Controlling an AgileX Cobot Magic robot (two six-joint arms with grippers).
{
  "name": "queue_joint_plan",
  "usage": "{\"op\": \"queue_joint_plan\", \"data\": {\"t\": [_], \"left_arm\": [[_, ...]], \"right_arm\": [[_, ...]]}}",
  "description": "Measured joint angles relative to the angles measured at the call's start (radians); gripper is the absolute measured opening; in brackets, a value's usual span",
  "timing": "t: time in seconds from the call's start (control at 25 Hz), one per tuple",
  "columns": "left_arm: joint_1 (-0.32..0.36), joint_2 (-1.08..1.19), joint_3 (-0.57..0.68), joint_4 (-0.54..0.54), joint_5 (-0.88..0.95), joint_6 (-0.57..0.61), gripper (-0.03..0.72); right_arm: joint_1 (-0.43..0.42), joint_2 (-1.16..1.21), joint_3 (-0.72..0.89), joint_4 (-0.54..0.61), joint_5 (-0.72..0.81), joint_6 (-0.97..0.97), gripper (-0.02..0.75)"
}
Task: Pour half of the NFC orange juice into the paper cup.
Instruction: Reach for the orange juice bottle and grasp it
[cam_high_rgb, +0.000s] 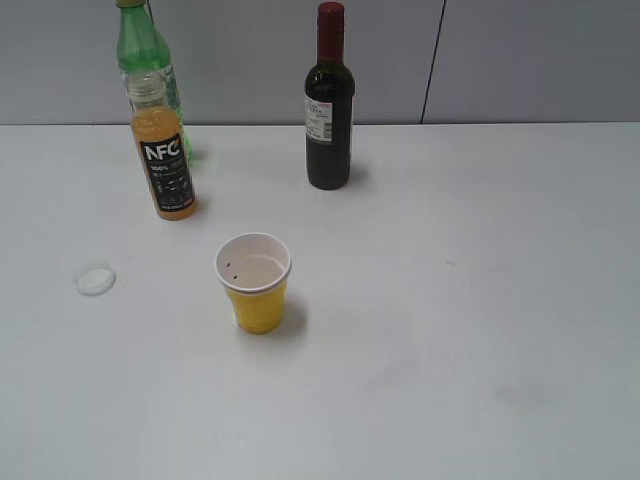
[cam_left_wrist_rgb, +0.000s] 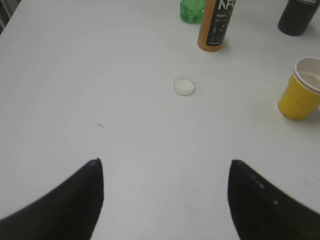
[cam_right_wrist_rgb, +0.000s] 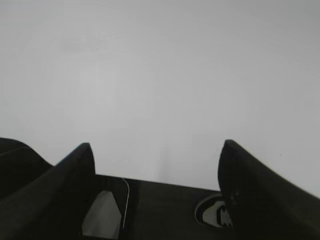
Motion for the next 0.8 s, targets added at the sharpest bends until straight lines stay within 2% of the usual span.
{"op": "queue_joint_plan", "data": {"t": [0.16, 0.8], "left_arm": [[0.0, 0.0, 0.0, 0.0, 0.0, 0.0, 0.59], [0.0, 0.0, 0.0, 0.0, 0.0, 0.0, 0.59]], "right_arm": [[0.0, -0.148, 0.057, 0.011, -0.033, 0.0, 0.577], [0.0, -0.6, 0.064, 0.015, -0.046, 0.0, 0.577]]}}
